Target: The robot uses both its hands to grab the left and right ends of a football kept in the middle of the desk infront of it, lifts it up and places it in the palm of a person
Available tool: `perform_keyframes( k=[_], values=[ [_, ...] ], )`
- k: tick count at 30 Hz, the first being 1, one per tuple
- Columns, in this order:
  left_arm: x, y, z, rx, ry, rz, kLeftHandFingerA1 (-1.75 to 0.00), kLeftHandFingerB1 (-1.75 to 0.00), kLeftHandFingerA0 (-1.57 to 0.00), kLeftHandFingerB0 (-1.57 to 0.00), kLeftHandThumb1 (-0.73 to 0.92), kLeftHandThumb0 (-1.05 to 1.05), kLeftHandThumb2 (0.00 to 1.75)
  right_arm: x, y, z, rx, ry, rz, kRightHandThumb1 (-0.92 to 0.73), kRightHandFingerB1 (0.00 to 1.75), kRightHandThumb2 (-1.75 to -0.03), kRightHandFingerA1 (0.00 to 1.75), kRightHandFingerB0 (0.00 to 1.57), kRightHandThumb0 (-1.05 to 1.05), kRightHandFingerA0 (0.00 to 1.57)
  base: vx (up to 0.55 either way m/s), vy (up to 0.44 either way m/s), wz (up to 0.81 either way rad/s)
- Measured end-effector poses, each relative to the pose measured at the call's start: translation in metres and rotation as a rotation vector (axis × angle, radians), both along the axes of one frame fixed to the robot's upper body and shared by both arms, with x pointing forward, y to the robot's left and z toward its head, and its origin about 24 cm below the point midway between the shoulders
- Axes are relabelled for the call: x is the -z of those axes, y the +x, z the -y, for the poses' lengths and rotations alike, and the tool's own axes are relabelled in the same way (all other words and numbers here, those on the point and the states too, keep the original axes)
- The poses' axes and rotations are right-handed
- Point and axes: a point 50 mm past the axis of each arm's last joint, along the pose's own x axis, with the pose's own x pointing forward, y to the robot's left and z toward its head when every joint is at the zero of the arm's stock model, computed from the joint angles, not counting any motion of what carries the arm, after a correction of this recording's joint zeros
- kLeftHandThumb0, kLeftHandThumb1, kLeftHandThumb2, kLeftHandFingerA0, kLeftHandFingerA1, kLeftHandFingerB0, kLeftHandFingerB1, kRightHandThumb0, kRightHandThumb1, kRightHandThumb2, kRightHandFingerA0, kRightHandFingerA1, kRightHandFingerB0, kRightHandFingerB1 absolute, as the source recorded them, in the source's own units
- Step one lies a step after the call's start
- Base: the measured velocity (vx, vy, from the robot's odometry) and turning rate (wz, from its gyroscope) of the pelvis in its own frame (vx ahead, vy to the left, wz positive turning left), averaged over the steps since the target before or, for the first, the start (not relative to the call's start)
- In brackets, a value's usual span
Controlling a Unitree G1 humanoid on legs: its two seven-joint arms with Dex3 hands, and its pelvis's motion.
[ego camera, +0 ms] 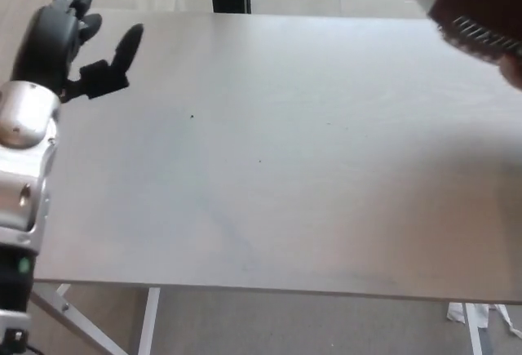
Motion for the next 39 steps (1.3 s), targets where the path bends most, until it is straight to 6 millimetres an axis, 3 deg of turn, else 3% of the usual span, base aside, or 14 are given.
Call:
perform_keyframes(
  k=[3,4,6,9,10,13,27,30,31,32,33,37,38,39],
  values=[
    [0.008,-0.019,-0.016,-0.046,-0.034,0.003,-0.64,-0.50,-0.12,-0.02,0.61,-0.79,0.99,0.015,-0.017,0.002,0.015,0.029,-0.017,-0.79,0.31,-0.65,0.38,0.32,-0.56,0.57,0.00,0.000,0.00],
    [0.017,-0.033,-0.029,-0.086,-0.057,-0.008,-0.56,-0.53,-0.02,0.00,0.49,-0.40,1.07,0.028,-0.030,0.004,0.033,0.054,-0.038,-0.80,0.31,-0.65,0.41,0.29,-0.54,0.66,0.00,0.000,0.00],
    [0.030,-0.056,-0.048,-0.152,-0.086,-0.032,-0.66,-0.45,-0.07,0.00,0.57,-0.82,0.97,0.048,-0.050,0.007,0.064,0.096,-0.077,-0.78,0.31,-0.65,0.39,0.31,-0.56,0.58,0.00,0.000,0.00],
    [0.054,-0.095,-0.077,-0.266,-0.131,-0.095,-0.81,-0.46,-0.05,0.00,0.79,-0.74,0.62,0.079,-0.082,0.013,0.130,0.166,-0.146,-0.78,0.32,-0.64,0.43,0.35,-0.63,0.78,0.00,0.000,0.00],
    [0.061,-0.107,-0.084,-0.301,-0.139,-0.115,-0.71,-0.37,-0.23,-0.01,0.62,-0.78,1.00,0.086,-0.091,0.016,0.152,0.182,-0.163,-0.66,0.44,-0.90,0.52,0.30,-0.64,0.56,0.00,0.000,0.00],
    [0.080,-0.149,-0.111,-0.419,-0.155,-0.185,-0.68,-0.42,-0.12,0.00,0.80,-0.76,0.64,0.107,-0.125,0.026,0.239,0.227,-0.223,-0.71,0.33,-0.63,0.35,0.35,-0.66,0.46,0.00,0.000,0.00],
    [0.107,-0.362,-0.194,-1.018,-0.140,-0.482,-0.60,-0.17,0.00,-0.01,0.76,-0.66,0.78,0.174,-0.278,0.077,0.727,0.383,-0.459,-0.62,0.39,-0.85,0.44,0.18,-0.62,0.30,0.00,0.000,0.00],
    [0.102,-0.390,-0.205,-1.129,-0.154,-0.462,-0.59,-0.36,0.00,0.00,0.55,-0.68,0.96,0.174,-0.283,0.081,0.819,0.413,-0.355,-0.73,0.29,-0.62,1.13,0.25,-0.46,0.63,0.00,0.000,0.00],
    [0.101,-0.392,-0.207,-1.142,-0.157,-0.453,-0.64,-0.30,0.00,-0.03,0.78,-0.65,0.68,0.173,-0.281,0.082,0.829,0.419,-0.329,-0.79,0.27,-0.63,0.93,0.20,-0.48,0.59,0.00,0.000,0.00],
    [0.100,-0.396,-0.210,-1.163,-0.164,-0.435,-0.56,-0.52,-0.06,0.00,0.57,-0.36,1.09,0.170,-0.276,0.084,0.850,0.432,-0.266,-0.66,0.40,-0.87,0.86,0.17,-0.60,0.62,0.00,0.000,0.00],
    [0.101,-0.395,-0.214,-1.172,-0.173,-0.435,-0.65,-0.47,-0.27,-0.11,0.63,-0.68,0.93,0.168,-0.269,0.087,0.854,0.440,-0.223,-0.75,0.29,-0.63,0.40,0.25,-0.48,0.51,0.00,0.000,0.00],
    [0.112,-0.390,-0.222,-1.185,-0.222,-0.462,-0.74,-0.44,-0.43,-0.37,0.76,-0.67,0.63,0.164,-0.240,0.101,0.874,0.504,-0.091,-0.77,0.28,-0.64,0.94,0.18,-0.48,0.60,0.00,0.000,0.00],
    [0.115,-0.388,-0.223,-1.183,-0.233,-0.471,-0.78,-0.52,-0.54,-0.37,0.78,-0.65,0.63,0.164,-0.235,0.105,0.885,0.522,-0.064,-0.82,0.25,-0.64,0.31,0.09,-0.48,0.22,0.00,0.000,0.00],
    [0.118,-0.386,-0.224,-1.180,-0.244,-0.478,-0.78,-0.52,-0.54,-0.37,0.78,-0.65,0.63,0.163,-0.231,0.109,0.897,0.542,-0.034,-0.82,0.25,-0.64,0.31,0.09,-0.48,0.22,0.00,0.000,0.00]
  ],
)
